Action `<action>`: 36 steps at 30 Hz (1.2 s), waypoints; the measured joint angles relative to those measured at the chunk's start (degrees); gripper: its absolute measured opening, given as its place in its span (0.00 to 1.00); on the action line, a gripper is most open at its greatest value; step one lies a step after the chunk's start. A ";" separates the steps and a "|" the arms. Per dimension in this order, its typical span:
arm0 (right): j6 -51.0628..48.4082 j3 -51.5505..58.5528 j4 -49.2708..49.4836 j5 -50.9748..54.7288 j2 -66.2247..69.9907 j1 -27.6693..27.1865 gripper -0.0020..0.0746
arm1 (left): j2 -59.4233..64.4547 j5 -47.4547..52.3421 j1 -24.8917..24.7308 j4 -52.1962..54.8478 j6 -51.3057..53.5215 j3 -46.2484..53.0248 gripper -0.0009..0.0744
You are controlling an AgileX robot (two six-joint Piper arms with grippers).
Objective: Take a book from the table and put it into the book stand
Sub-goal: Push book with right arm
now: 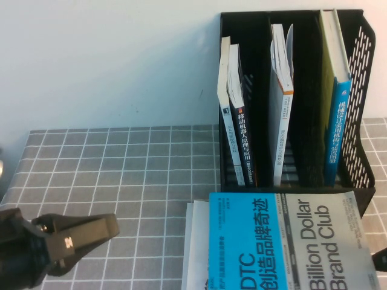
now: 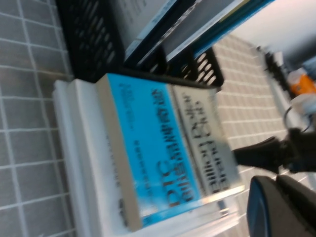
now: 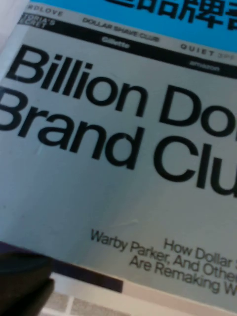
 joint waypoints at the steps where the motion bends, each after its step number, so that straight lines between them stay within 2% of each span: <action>1: -0.13 0.00 0.00 -0.28 0.00 1.08 0.02 | 0.00 0.00 0.00 -1.21 -0.06 0.00 0.01; 8: 0.46 -0.12 0.97 -4.08 0.00 9.81 0.02 | 0.00 -0.20 0.00 -8.71 0.23 0.00 0.01; 14: 0.23 -0.12 4.97 -6.08 0.14 10.74 0.02 | 0.22 1.33 0.00 -11.03 1.86 0.00 0.01; 21: -9.68 -0.12 18.49 -5.66 5.63 10.74 0.02 | 4.64 7.48 0.00 -11.34 3.17 -0.09 0.03; 23: -12.39 -0.22 22.05 -4.81 7.78 10.74 0.02 | 7.13 9.10 0.00 -11.43 3.83 -0.09 0.11; 25: -14.42 -0.22 24.26 -4.37 9.51 10.74 0.02 | 9.88 10.25 0.00 -11.69 4.92 -0.12 0.24; 28: -17.42 -0.22 27.38 -3.88 10.13 10.74 0.02 | 14.66 9.33 0.00 -12.69 6.67 -0.22 0.49; 30: -18.96 -0.22 28.44 -3.61 10.36 10.74 0.02 | 18.09 7.36 0.00 -13.02 7.88 -0.33 0.62; 32: -19.94 -0.22 28.82 -3.52 10.40 10.74 0.02 | 21.54 6.56 0.00 -13.02 9.03 -0.87 0.68; 36: -21.22 -0.22 28.82 -3.39 10.49 10.74 0.02 | 29.99 7.26 0.00 -12.68 10.91 -3.19 0.72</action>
